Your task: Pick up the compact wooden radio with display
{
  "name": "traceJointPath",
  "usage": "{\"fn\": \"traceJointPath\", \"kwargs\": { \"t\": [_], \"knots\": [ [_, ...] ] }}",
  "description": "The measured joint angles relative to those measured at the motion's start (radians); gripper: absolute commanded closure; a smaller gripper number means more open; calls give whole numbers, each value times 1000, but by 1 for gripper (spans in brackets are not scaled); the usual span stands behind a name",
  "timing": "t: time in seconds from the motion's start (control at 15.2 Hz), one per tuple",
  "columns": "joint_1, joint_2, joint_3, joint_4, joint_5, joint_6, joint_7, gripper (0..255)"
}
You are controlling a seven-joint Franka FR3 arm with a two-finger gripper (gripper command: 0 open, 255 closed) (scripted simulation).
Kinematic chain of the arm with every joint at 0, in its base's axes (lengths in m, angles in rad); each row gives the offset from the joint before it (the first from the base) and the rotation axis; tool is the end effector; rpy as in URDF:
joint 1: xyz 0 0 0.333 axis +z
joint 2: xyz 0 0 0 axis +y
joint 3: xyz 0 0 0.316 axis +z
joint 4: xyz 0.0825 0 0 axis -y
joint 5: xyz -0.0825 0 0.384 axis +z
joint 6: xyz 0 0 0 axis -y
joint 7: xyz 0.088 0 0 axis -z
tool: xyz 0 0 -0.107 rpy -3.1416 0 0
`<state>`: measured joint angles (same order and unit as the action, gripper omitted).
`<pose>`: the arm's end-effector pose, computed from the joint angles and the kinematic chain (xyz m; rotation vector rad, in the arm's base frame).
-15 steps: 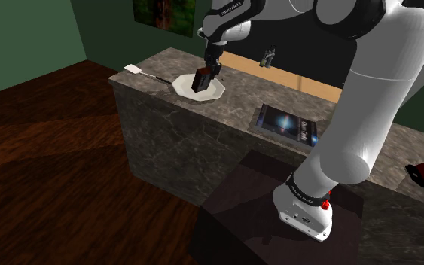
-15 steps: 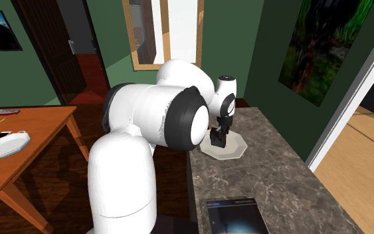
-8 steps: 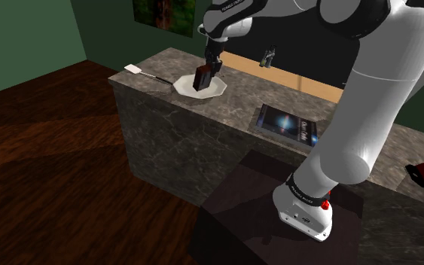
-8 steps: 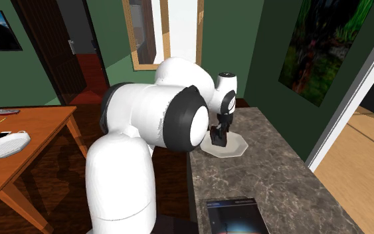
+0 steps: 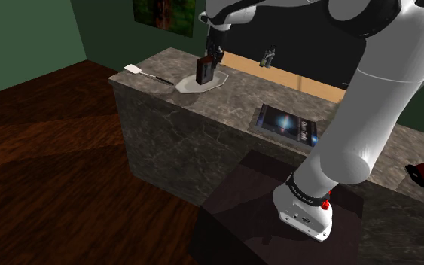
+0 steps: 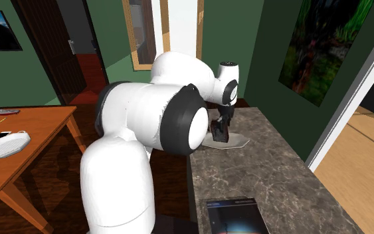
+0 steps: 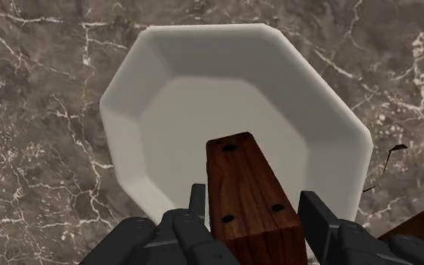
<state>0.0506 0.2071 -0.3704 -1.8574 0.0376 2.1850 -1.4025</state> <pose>0.5944 -0.1831 0.4285 2.5860 1.5419 0.0848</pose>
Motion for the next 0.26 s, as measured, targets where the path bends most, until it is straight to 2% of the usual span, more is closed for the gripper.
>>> {"fn": "traceJointPath", "kwargs": {
  "t": [0.26],
  "knots": [
    [1, -14, -2, 33, -6, -46, 2, 255]
  ]
}}
